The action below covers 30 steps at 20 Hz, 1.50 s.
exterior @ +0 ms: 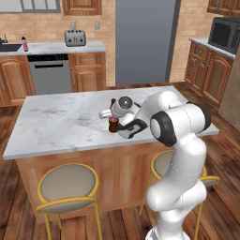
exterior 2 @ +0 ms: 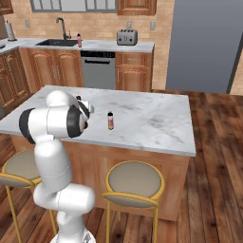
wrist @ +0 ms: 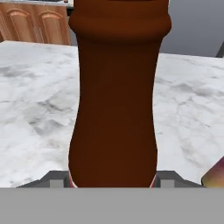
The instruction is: Place the large bottle from the dining counter next to the other large bottle outside the sink, and place the small bottle from the dining counter next to the other small bottle inside the sink.
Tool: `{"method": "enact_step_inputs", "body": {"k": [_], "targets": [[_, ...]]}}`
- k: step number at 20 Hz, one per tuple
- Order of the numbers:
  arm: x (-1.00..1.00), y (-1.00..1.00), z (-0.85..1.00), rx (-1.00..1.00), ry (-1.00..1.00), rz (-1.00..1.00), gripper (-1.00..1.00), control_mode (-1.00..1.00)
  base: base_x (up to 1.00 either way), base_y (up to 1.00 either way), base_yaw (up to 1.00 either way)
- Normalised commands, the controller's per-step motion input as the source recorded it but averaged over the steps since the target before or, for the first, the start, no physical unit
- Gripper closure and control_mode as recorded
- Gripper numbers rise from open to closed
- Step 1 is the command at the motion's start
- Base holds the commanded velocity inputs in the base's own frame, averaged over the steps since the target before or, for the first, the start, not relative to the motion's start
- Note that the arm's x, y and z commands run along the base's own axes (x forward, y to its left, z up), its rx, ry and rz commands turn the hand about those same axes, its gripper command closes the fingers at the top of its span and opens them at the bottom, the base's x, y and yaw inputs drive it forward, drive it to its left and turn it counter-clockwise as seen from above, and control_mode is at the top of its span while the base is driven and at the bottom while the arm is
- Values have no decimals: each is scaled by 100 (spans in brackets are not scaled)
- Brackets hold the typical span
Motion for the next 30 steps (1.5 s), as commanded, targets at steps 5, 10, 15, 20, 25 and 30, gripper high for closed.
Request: {"method": "enact_step_inputs", "body": {"k": [5,10,15,20,25,30], "targets": [[0,0,0,0,-1,0,100,-100,0,0,0],[0,0,0,0,0,0,100,100,-4,0,0],[0,0,0,0,0,0,100,100,-51,0,0],[0,0,0,0,0,0,100,100,-49,2,0],[0,0,0,0,0,0,100,100,-3,15,2],[0,0,0,0,0,0,100,100,5,63,2]]}}
